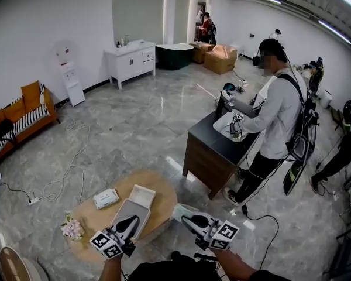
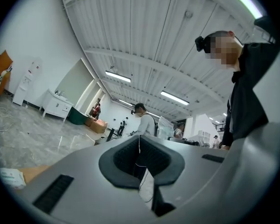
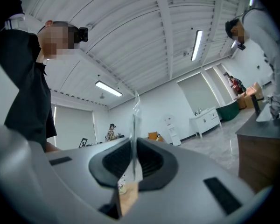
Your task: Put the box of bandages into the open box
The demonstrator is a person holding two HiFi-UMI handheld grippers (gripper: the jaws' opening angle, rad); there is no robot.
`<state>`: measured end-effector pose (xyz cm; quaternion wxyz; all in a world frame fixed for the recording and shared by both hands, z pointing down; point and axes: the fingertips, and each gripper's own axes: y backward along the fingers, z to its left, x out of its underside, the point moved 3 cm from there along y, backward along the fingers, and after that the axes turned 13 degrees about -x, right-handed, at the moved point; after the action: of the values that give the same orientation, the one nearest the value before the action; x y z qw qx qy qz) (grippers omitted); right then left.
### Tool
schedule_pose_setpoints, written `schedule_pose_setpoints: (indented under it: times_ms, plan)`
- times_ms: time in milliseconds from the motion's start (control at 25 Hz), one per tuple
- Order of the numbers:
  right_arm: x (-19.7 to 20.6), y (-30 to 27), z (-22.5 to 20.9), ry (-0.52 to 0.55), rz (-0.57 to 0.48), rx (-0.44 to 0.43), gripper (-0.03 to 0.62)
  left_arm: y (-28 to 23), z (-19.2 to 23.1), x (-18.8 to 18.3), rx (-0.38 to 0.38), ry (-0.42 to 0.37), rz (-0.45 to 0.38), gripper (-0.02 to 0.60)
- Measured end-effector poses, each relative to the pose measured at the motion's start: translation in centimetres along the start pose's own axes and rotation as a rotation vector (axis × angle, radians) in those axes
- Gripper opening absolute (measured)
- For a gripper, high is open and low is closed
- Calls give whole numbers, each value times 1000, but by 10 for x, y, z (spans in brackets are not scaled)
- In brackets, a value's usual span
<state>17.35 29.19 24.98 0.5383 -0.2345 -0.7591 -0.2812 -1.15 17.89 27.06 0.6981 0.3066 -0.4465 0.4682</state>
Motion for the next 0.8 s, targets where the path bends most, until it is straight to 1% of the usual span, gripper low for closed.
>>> schedule_pose_setpoints:
  times_ms: [200, 360, 560, 800]
  plan:
    - [1, 9, -49, -29, 12, -41, 35, -36, 2, 13, -48, 6, 5, 18]
    - [13, 7, -74, -78, 9, -64, 35, -47, 11, 22, -91, 0, 28, 18]
    - [30, -9, -103, -113, 41, -96, 35, -55, 36, 25, -135, 13, 20, 18]
    - [28, -39, -139, -140, 74, -98, 35, -75, 77, 23, -172, 39, 15, 18]
